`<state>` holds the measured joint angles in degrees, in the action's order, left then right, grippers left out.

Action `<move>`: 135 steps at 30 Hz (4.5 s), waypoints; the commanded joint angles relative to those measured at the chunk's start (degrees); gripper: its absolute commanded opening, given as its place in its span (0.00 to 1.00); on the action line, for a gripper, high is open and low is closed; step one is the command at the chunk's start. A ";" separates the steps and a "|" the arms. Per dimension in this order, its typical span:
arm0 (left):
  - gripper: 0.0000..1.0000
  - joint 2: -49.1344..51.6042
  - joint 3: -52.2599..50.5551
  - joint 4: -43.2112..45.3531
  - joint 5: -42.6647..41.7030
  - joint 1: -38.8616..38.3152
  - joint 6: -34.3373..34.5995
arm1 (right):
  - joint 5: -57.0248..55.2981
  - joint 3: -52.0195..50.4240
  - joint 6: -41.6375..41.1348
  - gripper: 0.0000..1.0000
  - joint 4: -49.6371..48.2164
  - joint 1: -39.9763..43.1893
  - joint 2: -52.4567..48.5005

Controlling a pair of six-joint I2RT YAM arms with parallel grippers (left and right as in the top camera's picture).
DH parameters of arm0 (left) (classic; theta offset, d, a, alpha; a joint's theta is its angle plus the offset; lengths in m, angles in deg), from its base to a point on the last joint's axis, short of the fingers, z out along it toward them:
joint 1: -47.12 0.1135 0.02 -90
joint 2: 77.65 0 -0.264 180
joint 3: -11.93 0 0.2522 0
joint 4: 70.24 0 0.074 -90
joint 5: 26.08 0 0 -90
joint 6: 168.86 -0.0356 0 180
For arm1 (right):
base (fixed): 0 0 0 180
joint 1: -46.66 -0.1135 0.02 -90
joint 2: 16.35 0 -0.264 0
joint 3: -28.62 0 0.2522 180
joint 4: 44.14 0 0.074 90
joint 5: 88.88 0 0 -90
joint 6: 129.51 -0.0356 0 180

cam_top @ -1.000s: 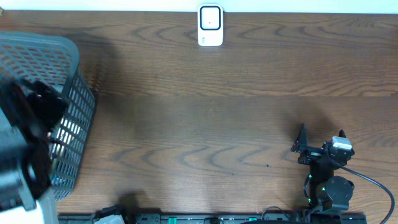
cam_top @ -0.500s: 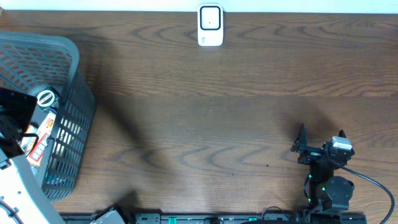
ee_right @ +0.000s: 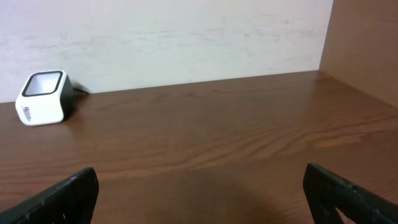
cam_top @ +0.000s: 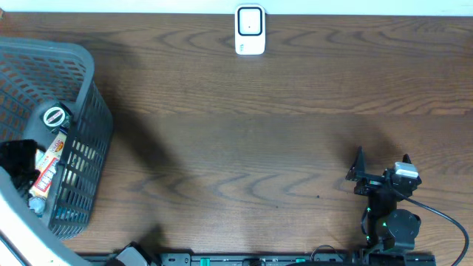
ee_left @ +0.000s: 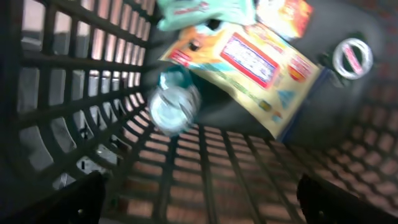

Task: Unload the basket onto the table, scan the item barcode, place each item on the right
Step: 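Reach the left gripper into the basket and grasp the teal bottle, then lift the teal bottle and carry it to the white scanner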

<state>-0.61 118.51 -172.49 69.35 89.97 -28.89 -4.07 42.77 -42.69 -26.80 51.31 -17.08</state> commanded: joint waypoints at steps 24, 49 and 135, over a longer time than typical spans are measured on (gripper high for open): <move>0.98 8.72 -12.70 6.78 0.11 6.58 2.86 | -0.46 -0.07 0.68 0.99 0.11 0.17 0.20; 0.47 8.74 -25.29 18.12 0.13 6.58 2.84 | -0.46 -0.07 0.68 0.99 0.11 0.17 0.20; 0.27 38.82 18.05 10.32 -6.38 -75.82 26.10 | -0.46 -0.07 0.68 0.99 0.11 0.17 0.20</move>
<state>37.53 135.03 -162.55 63.87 14.26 -9.35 -4.07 42.77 -42.69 -26.80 51.31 -17.08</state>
